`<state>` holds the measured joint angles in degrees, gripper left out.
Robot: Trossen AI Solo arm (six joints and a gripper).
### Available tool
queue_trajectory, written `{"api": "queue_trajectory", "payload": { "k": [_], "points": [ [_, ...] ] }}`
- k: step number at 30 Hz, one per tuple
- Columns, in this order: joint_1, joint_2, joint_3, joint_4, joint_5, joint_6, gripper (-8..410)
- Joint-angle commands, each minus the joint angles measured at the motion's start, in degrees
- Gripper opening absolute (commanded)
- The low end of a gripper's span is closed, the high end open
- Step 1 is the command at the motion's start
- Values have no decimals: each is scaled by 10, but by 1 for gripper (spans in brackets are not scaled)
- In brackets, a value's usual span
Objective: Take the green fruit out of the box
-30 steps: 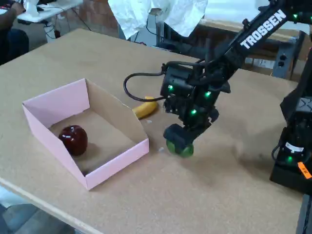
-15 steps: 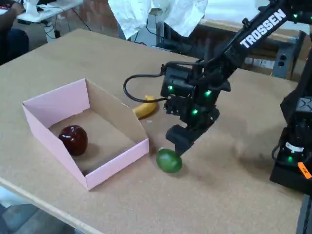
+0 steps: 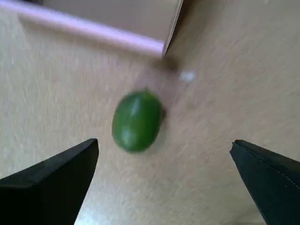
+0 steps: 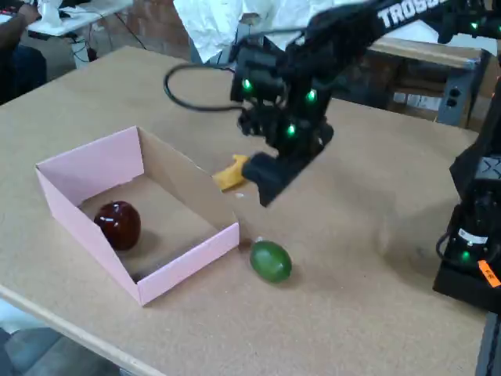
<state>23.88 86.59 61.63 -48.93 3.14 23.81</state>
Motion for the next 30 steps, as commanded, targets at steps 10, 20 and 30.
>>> {"api": "queue_trajectory", "payload": {
  "k": [10, 20, 30],
  "points": [
    [0, -1, 138, -40, 44, 17, 297],
    [1, -1, 188, -49, 22, 12, 174],
    [1, -1, 191, -49, 22, 2, 173]
  ]
}}
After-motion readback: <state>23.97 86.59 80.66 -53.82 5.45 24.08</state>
